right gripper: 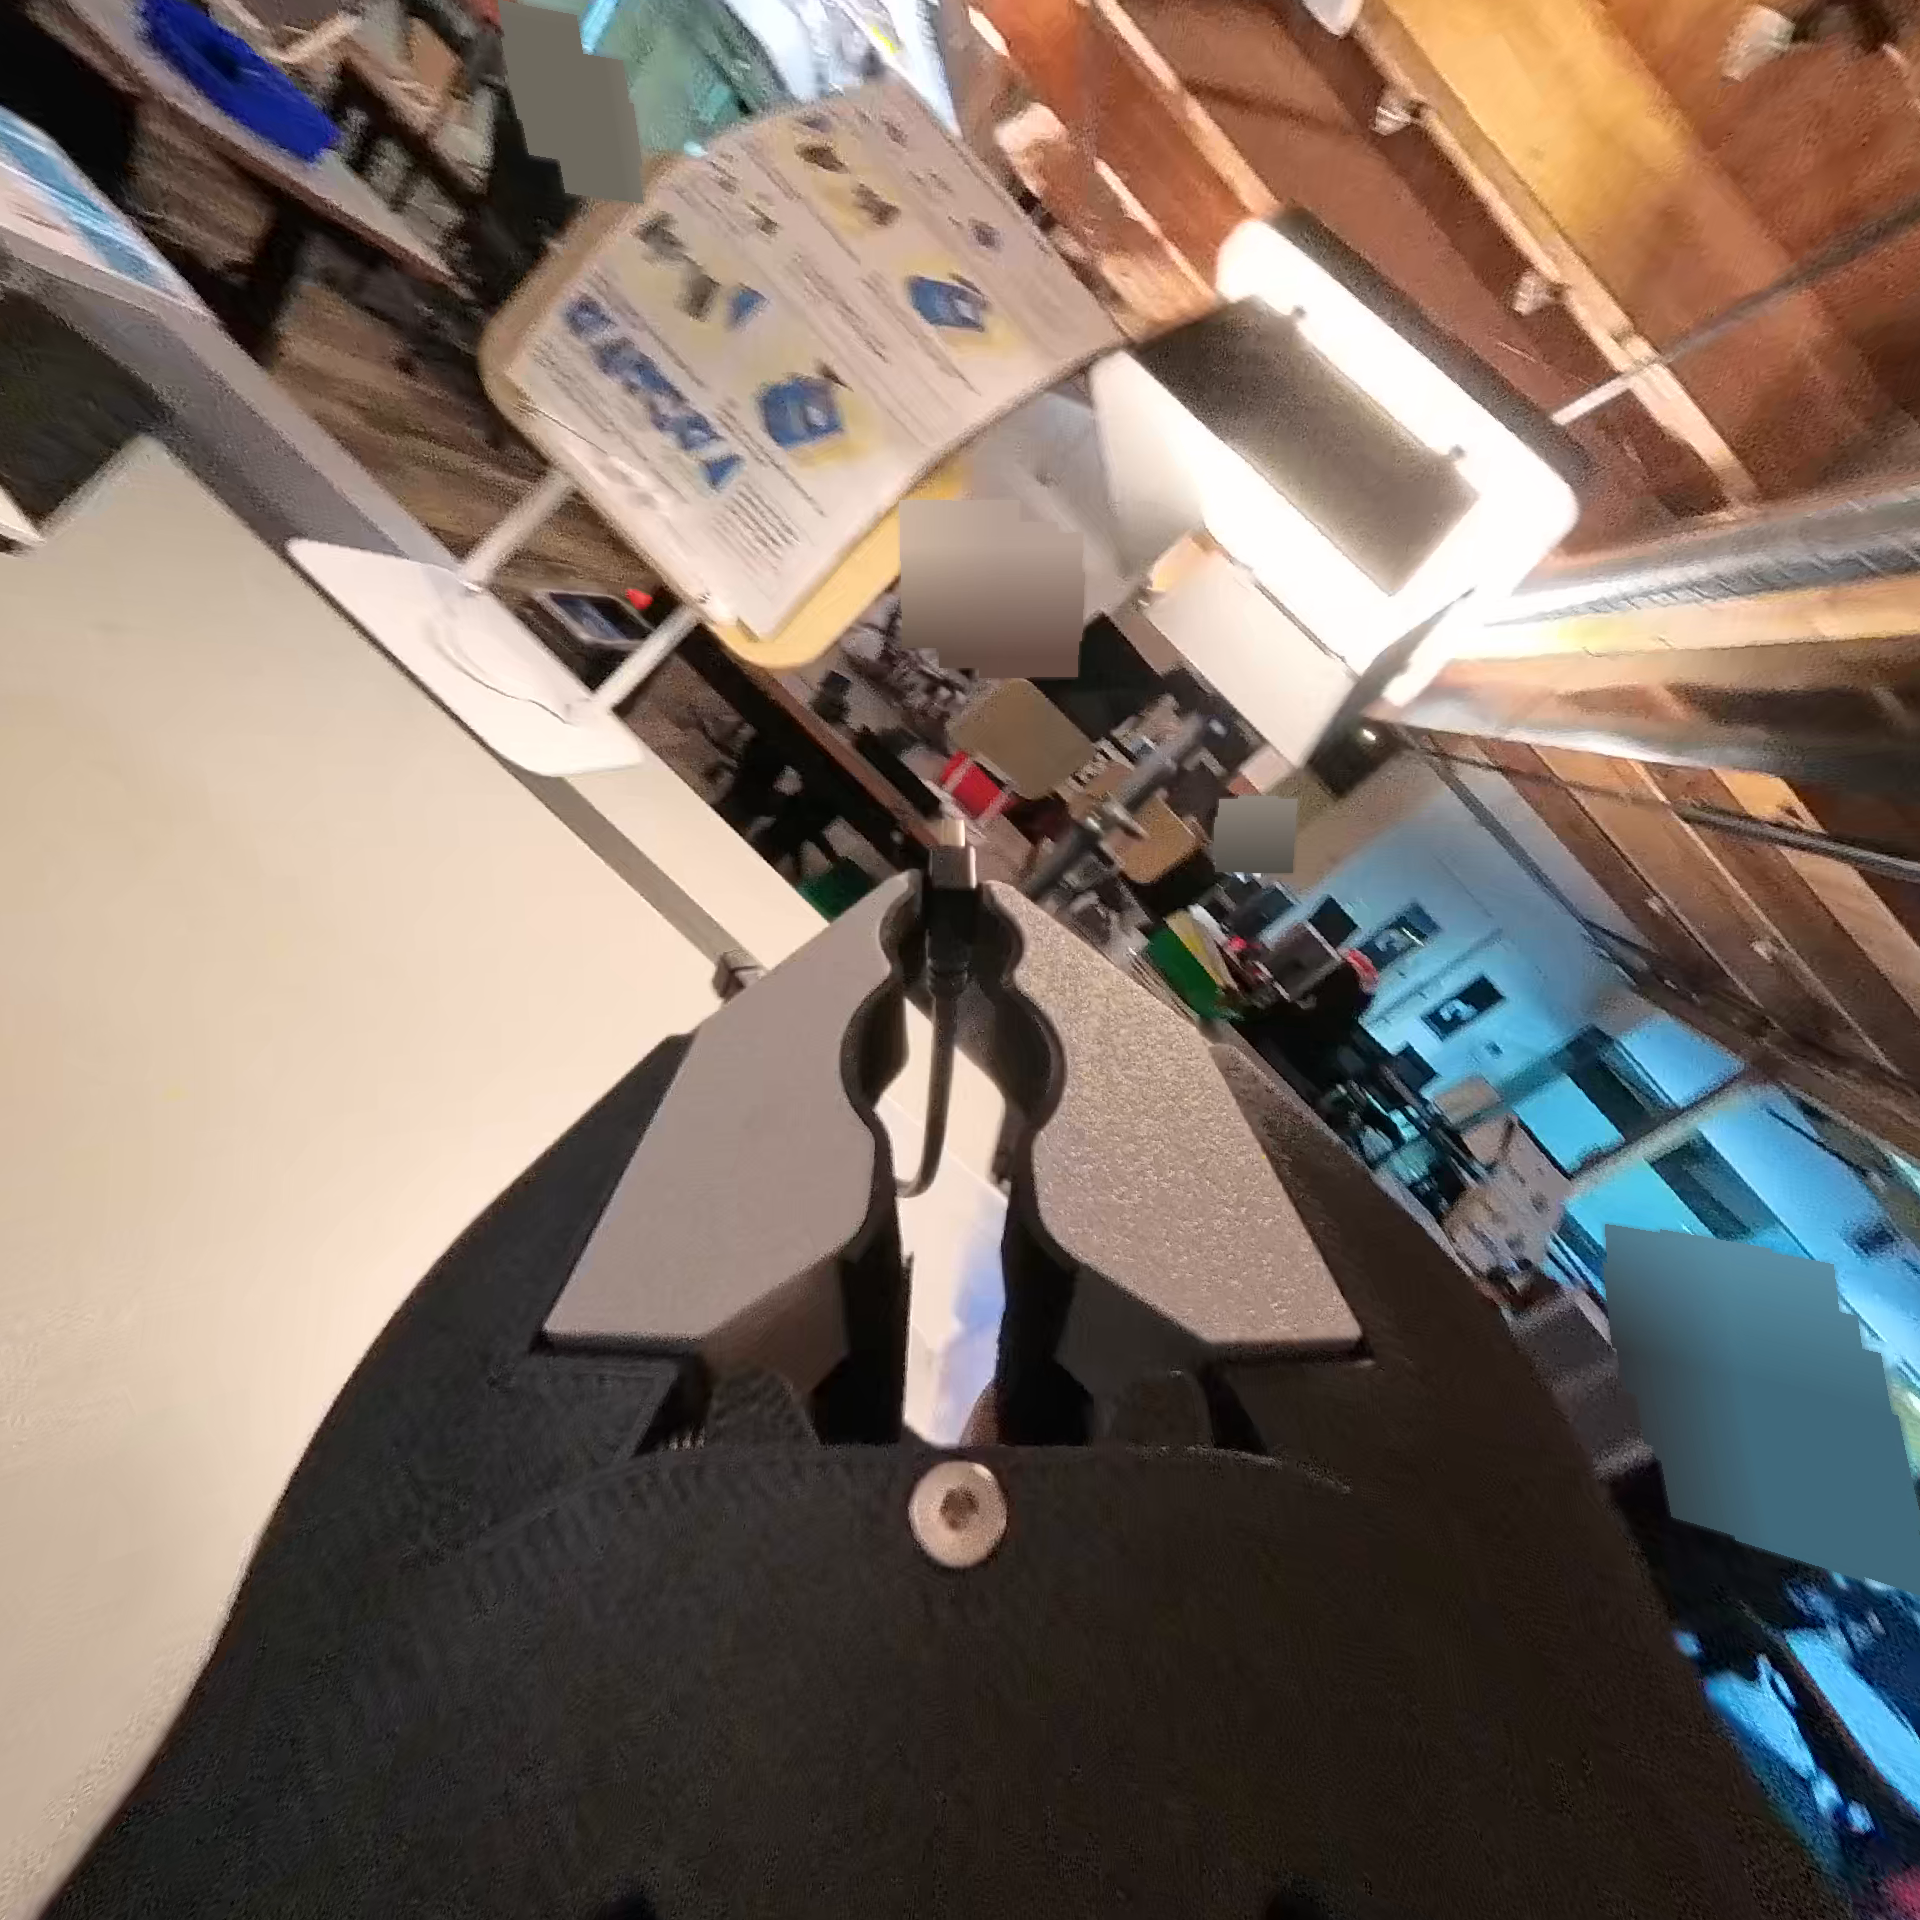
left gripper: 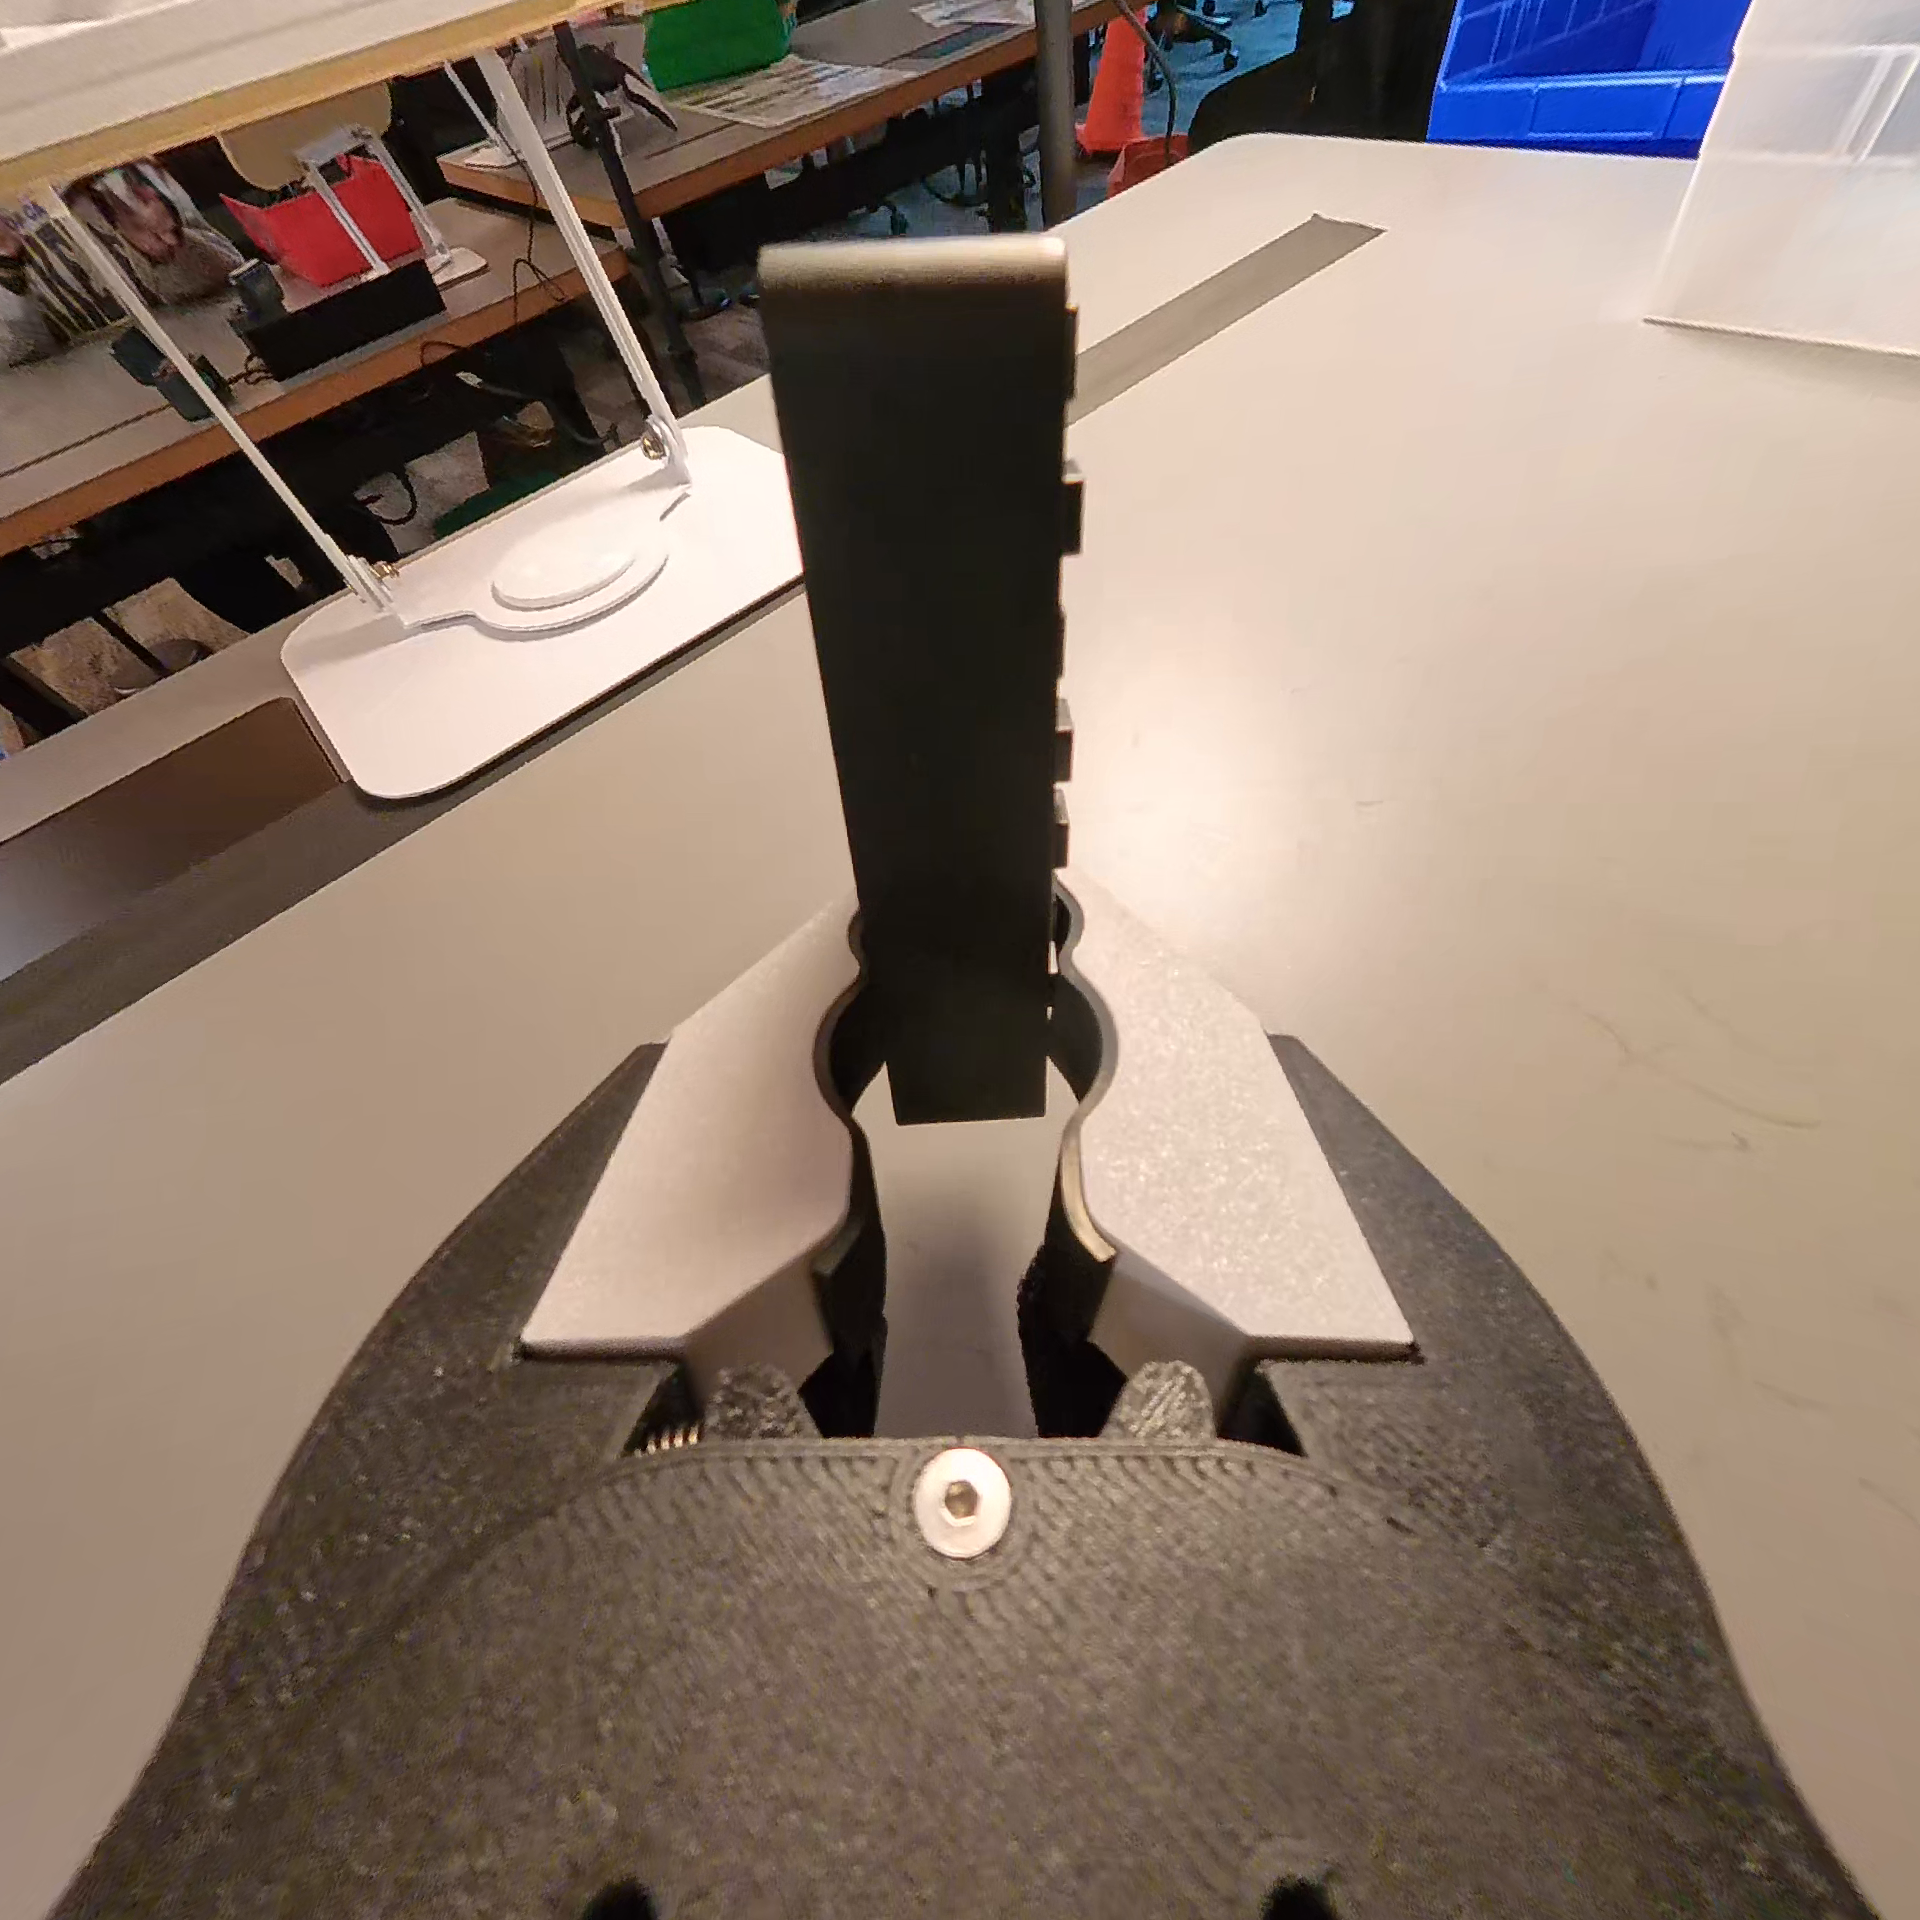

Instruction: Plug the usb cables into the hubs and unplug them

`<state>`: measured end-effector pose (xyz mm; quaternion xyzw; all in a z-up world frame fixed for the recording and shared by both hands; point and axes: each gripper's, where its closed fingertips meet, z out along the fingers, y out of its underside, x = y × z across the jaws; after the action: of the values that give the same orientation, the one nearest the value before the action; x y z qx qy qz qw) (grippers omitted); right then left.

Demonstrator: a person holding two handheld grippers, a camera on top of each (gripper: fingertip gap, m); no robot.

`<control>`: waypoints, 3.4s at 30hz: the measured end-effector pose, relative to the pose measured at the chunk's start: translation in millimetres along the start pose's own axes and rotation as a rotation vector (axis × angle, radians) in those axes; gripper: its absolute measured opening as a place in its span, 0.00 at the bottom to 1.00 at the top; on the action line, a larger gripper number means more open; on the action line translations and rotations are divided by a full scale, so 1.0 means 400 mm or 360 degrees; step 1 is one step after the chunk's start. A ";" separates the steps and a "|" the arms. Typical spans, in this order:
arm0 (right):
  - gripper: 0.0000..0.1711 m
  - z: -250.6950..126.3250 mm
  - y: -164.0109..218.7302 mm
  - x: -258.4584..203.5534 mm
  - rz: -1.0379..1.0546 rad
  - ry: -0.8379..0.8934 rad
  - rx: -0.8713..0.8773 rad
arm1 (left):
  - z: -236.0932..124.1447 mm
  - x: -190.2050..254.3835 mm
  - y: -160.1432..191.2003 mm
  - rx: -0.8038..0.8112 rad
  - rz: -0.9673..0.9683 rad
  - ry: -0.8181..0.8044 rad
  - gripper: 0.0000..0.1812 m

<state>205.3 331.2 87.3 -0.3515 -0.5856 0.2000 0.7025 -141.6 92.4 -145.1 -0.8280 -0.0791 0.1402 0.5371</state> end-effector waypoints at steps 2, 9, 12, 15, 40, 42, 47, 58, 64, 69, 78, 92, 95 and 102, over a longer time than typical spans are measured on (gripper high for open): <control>0.05 -0.042 0.090 0.040 0.0059 0.0039 -0.0083 | 0.001 0.002 0.001 -0.0006 0.0019 -0.0007 0.16; 0.04 -0.141 0.351 0.008 0.0425 -0.0161 -0.0240 | -0.002 0.003 0.002 -0.0008 0.0020 -0.0022 0.16; 0.04 -0.143 0.409 -0.008 0.0451 -0.0211 -0.0348 | 0.000 0.004 0.004 -0.0018 0.0023 -0.0020 0.16; 0.05 -0.128 0.469 -0.060 0.0394 -0.0376 -0.0573 | 0.002 0.007 0.007 -0.0029 0.0034 -0.0014 0.16; 0.25 0.015 0.244 -0.239 0.0158 -0.0750 -0.0713 | -0.012 0.147 -0.043 0.0105 -0.0115 0.0438 0.16; 0.25 0.060 0.161 -0.323 0.0185 -0.0850 -0.0577 | -0.031 0.204 -0.070 0.0177 -0.0231 0.0677 0.16; 0.29 0.165 -0.021 -0.587 0.0418 -0.1290 -0.0253 | -0.101 0.336 -0.103 0.0260 -0.0333 0.1270 0.16; 0.21 0.279 -0.230 -0.871 0.1087 -0.1786 0.0091 | -0.194 0.433 -0.104 0.0347 -0.0137 0.1703 0.16; 0.15 0.298 -0.200 -0.788 0.0733 -0.1521 0.0050 | -0.162 0.379 -0.131 0.0408 -0.0357 0.1562 0.27; 0.15 0.334 -0.078 -0.508 0.0330 -0.1084 -0.0143 | -0.143 0.347 -0.133 0.0396 -0.0464 0.1497 0.26; 0.15 0.312 0.496 -0.087 -0.0607 -0.1009 -0.1227 | -0.119 0.342 -0.126 0.0345 -0.0474 0.1418 0.26; 0.16 0.317 0.801 -0.139 -0.1176 -0.1592 -0.1714 | -0.118 0.312 -0.138 0.0404 -0.0587 0.1404 0.25; 0.22 0.328 0.802 -0.129 -0.1173 -0.1518 -0.1702 | -0.118 0.312 -0.138 0.0404 -0.0591 0.1411 0.25; 0.26 0.326 0.702 -0.055 -0.0981 -0.1259 -0.1580 | -0.120 0.318 -0.138 0.0402 -0.0554 0.1404 0.25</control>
<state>111.0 538.8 -123.5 -0.3495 -0.8920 -0.1859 0.2182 -4.8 109.2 -95.3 -0.7113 0.0364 -0.3072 0.6312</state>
